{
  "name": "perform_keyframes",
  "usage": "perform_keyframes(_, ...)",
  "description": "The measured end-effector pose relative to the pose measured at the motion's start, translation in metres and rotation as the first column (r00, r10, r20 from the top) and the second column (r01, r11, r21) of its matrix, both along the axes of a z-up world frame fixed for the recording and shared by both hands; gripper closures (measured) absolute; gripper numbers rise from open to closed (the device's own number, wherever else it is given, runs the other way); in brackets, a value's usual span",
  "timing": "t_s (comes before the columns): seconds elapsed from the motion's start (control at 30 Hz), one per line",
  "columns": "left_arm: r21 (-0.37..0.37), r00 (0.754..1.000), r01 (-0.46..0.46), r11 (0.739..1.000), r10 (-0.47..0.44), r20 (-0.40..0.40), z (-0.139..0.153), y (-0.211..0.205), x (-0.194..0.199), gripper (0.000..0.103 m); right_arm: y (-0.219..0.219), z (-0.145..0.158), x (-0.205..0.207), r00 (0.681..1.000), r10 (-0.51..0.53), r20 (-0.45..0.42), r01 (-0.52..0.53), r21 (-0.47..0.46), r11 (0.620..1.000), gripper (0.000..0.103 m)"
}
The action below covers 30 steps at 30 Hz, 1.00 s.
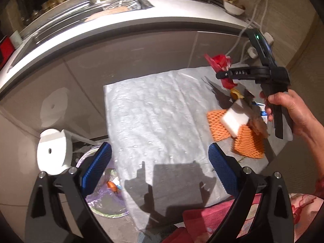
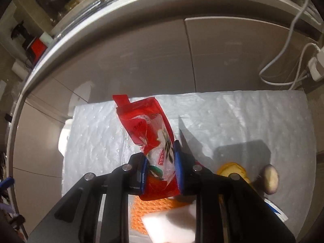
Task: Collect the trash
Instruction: 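Grasp the red snack packet with the right tool while the left tool grasps an orange foam net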
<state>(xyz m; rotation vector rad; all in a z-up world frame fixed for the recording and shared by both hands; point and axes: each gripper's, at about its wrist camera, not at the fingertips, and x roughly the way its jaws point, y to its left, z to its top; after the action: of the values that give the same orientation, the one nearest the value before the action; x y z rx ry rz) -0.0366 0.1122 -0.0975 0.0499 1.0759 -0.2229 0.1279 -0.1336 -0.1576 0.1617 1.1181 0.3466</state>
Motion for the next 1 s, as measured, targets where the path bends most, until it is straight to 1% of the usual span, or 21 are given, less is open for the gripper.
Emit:
perform_keyframes(0.07, -0.034, 0.997, 0.081, 0.996, -0.081, -0.006, -0.01, -0.029, 0.007, 0.011, -0.022, 0.017, -0.011, 1.0, -0.02, 0.022, 0.02, 0.017, 1.0, 0.08)
perform_keyframes(0.17, -0.087, 0.983, 0.181, 0.98, -0.183, -0.02, -0.025, -0.073, 0.017, 0.011, -0.054, 0.035, -0.03, 0.998, -0.047, 0.045, 0.046, 0.015, 0.999, 0.08)
perform_keyframes(0.23, -0.117, 0.968, 0.242, 0.963, -0.248, -0.037, -0.037, -0.1, 0.022, 0.011, -0.071, 0.041, -0.04, 0.997, -0.064, 0.049, 0.063, 0.022, 0.998, 0.08)
perform_keyframes(0.3, -0.13, 0.949, 0.3, 0.945, -0.31, -0.06, -0.052, -0.126, 0.023, 0.011, -0.086, 0.043, -0.05, 0.996, -0.079, 0.049, 0.078, 0.028, 0.997, 0.08)
perform_keyframes(0.37, -0.109, 0.931, 0.348, 0.931, -0.357, -0.074, -0.067, -0.149, 0.022, 0.011, -0.099, 0.044, -0.059, 0.995, -0.091, 0.047, 0.089, 0.032, 0.995, 0.08)
perform_keyframes(0.47, -0.045, 0.911, 0.395, 0.918, -0.398, -0.107, -0.094, -0.174, 0.021, 0.011, -0.113, 0.046, -0.067, 0.994, -0.104, 0.042, 0.103, 0.036, 0.994, 0.08)
perform_keyframes(0.57, -0.047, 0.902, 0.399, 0.916, -0.401, -0.158, -0.115, -0.184, 0.027, 0.011, -0.122, 0.045, -0.075, 0.993, -0.112, 0.037, 0.111, 0.037, 0.993, 0.08)
perform_keyframes(0.6, -0.055, 0.898, 0.402, 0.914, -0.405, -0.172, -0.12, -0.185, 0.029, 0.018, -0.125, 0.045, -0.077, 0.993, -0.113, 0.036, 0.111, 0.038, 0.993, 0.08)
perform_keyframes(0.63, -0.06, 0.893, 0.404, 0.913, -0.408, -0.188, -0.124, -0.187, 0.031, 0.036, -0.127, 0.043, -0.078, 0.993, -0.113, 0.032, 0.112, 0.04, 0.993, 0.08)
perform_keyframes(0.67, -0.069, 0.888, 0.404, 0.912, -0.409, -0.209, -0.129, -0.188, 0.033, 0.046, -0.127, 0.043, -0.079, 0.993, -0.116, 0.03, 0.114, 0.041, 0.993, 0.08)
perform_keyframes(0.7, -0.078, 0.883, 0.401, 0.913, -0.408, -0.234, -0.132, -0.188, 0.034, 0.063, -0.129, 0.042, -0.081, 0.993, -0.117, 0.029, 0.116, 0.042, 0.992, 0.08)
perform_keyframes(0.73, -0.09, 0.881, 0.395, 0.914, -0.405, -0.246, -0.133, -0.188, 0.034, 0.071, -0.13, 0.042, -0.081, 0.993, -0.118, 0.028, 0.117, 0.044, 0.992, 0.08)
perform_keyframes(0.83, -0.089, 0.886, 0.396, 0.914, -0.406, -0.224, -0.124, -0.182, 0.029, 0.088, -0.131, 0.041, -0.081, 0.993, -0.115, 0.028, 0.113, 0.059, 0.992, 0.08)
perform_keyframes(1.0, -0.087, 0.918, 0.357, 0.93, -0.366, -0.153, -0.093, -0.161, 0.026, 0.09, -0.12, 0.04, -0.078, 0.996, -0.083, 0.037, 0.08, 0.079, 0.994, 0.08)
